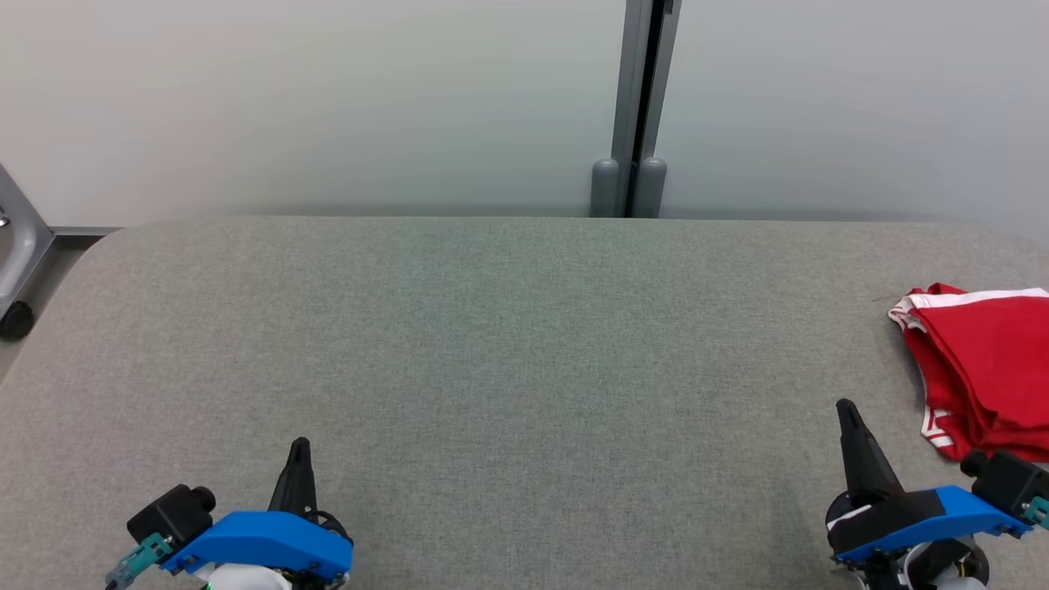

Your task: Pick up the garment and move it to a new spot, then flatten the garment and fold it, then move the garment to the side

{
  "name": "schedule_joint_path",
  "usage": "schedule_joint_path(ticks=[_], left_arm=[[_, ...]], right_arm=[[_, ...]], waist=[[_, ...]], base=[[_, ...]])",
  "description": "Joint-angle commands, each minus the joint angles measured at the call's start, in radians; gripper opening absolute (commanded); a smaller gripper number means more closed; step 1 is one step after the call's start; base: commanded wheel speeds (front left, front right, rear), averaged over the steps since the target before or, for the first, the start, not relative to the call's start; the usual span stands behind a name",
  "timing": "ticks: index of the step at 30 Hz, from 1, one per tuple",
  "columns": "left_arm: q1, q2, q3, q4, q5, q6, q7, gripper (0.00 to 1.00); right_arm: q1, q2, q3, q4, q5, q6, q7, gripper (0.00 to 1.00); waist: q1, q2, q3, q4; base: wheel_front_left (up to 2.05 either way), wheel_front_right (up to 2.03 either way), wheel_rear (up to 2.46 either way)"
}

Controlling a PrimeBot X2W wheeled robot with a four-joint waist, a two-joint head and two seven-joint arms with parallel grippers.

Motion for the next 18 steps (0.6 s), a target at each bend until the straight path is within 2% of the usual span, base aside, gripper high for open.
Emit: schedule_joint_path(ticks=[1, 18], left_arm=[[-0.026, 0.002, 0.017, -0.020, -0.026, -0.008, 0.008, 0.00], [-0.028, -0.018, 0.092, -0.048, -0.186, -0.045, 0.063, 0.00]], right_arm=[[-0.011, -0.006, -0.003, -0.020, 0.038, 0.000, 0.005, 0.00], [-0.012, -0.007, -0.015, -0.037, 0.251, 0.000, 0.047, 0.00]], waist=[[-0.0001, 0.0000, 0.000, -0.001], [-0.0001, 0.0000, 0.000, -0.011]], base=[[0.00, 0.00, 0.00], [0.00, 0.00, 0.00]])
